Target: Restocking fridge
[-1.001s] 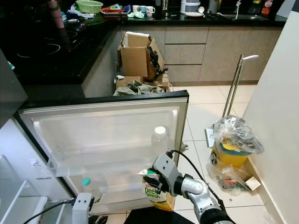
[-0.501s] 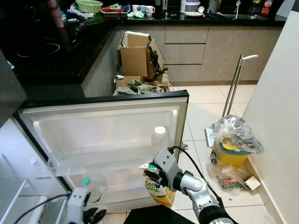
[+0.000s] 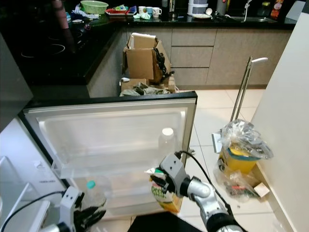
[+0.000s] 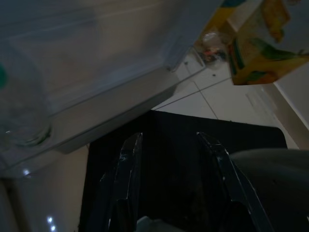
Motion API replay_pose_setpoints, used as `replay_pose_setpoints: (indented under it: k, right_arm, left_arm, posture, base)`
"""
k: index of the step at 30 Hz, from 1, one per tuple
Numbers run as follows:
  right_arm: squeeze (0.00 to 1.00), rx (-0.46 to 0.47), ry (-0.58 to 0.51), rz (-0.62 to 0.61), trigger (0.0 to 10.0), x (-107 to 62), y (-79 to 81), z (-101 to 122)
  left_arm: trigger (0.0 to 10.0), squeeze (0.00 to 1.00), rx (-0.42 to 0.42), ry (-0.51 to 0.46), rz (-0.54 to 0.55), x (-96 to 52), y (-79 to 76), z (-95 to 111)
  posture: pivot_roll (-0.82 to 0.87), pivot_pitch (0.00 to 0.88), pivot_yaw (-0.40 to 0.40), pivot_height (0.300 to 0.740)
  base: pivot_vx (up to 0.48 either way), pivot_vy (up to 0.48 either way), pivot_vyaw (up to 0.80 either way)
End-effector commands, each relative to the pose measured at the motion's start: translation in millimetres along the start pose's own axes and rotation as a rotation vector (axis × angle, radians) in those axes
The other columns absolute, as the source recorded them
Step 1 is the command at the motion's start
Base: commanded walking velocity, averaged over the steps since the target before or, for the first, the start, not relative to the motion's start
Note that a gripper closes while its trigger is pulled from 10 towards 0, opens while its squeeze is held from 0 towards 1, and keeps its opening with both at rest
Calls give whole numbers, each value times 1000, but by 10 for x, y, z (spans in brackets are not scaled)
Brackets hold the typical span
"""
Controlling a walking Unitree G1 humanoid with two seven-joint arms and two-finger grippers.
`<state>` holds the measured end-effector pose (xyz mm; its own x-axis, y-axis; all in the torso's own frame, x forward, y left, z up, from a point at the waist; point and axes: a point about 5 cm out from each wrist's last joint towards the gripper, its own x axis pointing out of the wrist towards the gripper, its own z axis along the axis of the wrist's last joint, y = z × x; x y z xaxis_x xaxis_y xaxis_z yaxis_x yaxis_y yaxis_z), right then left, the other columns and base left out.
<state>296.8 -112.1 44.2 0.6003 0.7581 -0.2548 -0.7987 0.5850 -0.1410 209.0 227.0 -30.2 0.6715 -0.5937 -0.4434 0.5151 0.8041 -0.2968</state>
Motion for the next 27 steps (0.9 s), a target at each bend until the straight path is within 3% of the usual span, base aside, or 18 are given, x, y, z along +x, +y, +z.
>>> replay_pose_setpoints:
  k: [1, 6, 15, 27]
  right_arm:
    - [0, 9, -20, -15, 10000, -4, -29, 36]
    - [0, 8, -63, -22, 10000, 3, -71, 113]
    - [0, -13, -106, -43, 10000, 10, -139, 231]
    - [0, -18, -162, -88, 10000, -13, -273, 385]
  left_arm:
    - [10000, 0, 1, -5, -21, 16, -36, -15]
    - [10000, 0, 1, -15, -34, 22, -44, -7]
    - [10000, 0, 5, -31, -41, 12, -30, 25]
    - [10000, 0, 4, -62, -70, 78, -83, 61]
  posture:
    - [-42, 0, -8, 630]
    - [-41, 0, -7, 605]
    - [-39, 0, -8, 605]
    - [-40, 0, -8, 550]
  base:
    - [0, 0, 0]
    - [0, 0, 0]
    - [0, 0, 0]
    - [0, 0, 0]
